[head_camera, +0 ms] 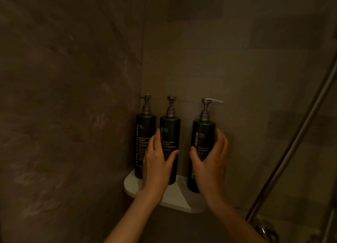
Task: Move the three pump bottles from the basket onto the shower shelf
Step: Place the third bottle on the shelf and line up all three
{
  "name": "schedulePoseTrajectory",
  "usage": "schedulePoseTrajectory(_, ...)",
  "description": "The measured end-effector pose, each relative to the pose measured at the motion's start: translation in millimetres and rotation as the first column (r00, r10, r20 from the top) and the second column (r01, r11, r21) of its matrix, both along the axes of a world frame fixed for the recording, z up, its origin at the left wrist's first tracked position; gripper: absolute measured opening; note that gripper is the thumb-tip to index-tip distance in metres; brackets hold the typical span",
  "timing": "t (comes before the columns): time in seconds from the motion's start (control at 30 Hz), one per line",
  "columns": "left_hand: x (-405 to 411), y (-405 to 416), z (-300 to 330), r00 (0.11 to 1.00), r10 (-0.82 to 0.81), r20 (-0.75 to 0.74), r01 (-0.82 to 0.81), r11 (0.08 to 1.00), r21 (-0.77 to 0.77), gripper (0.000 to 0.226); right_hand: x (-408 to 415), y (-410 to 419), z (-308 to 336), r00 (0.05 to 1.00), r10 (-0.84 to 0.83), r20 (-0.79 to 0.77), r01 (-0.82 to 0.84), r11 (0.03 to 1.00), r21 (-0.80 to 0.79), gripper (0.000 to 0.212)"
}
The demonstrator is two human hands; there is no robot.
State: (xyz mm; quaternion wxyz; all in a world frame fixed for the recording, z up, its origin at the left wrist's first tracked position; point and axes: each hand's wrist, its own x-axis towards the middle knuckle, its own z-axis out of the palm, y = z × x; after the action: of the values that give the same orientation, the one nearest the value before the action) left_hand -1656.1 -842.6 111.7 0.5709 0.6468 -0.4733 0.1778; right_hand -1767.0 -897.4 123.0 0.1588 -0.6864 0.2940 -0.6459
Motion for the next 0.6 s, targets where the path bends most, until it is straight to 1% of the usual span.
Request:
schedulePoseTrajectory(0.07,-3,-5,-1,0.998,-0.017,-0.063,0.017,1.000,-0.013,0.084,-4,-7,-5,0.994,0.103,0.028,-0.106,0.983,0.151,0.079)
schedulePoseTrajectory(0.17,-4,-12,2,0.989,-0.025,-0.143,0.020,0.999,-0.037,0.087,-6,-18,-5,0.974,0.214,0.068,-0.224,0.942,0.250,0.070)
schedulePoseTrajectory(0.27,-3,-15,2,0.980,-0.071,-0.188,0.064,0.997,-0.042,0.087,-8,-23,-4,0.971,0.234,0.040,-0.237,0.940,0.244,0.063)
schedulePoseTrajectory(0.37,-2,-15,3,0.976,-0.107,-0.189,0.102,0.994,-0.034,0.085,-7,-24,-2,0.981,0.192,0.025,-0.193,0.957,0.219,0.064)
schedulePoseTrajectory(0.47,-2,-12,4,0.979,-0.097,-0.178,0.091,0.995,-0.041,0.082,-7,-24,1,0.987,0.160,-0.005,-0.155,0.965,0.210,0.065)
schedulePoseTrajectory(0.53,-3,-10,3,0.985,-0.058,-0.162,0.051,0.997,-0.049,0.080,-8,-25,1,0.981,0.193,-0.022,-0.183,0.958,0.222,0.063)
schedulePoseTrajectory(0.6,-3,-8,2,0.987,-0.034,-0.155,0.027,0.998,-0.050,0.079,-11,-27,1,0.962,0.272,-0.020,-0.258,0.932,0.254,0.058)
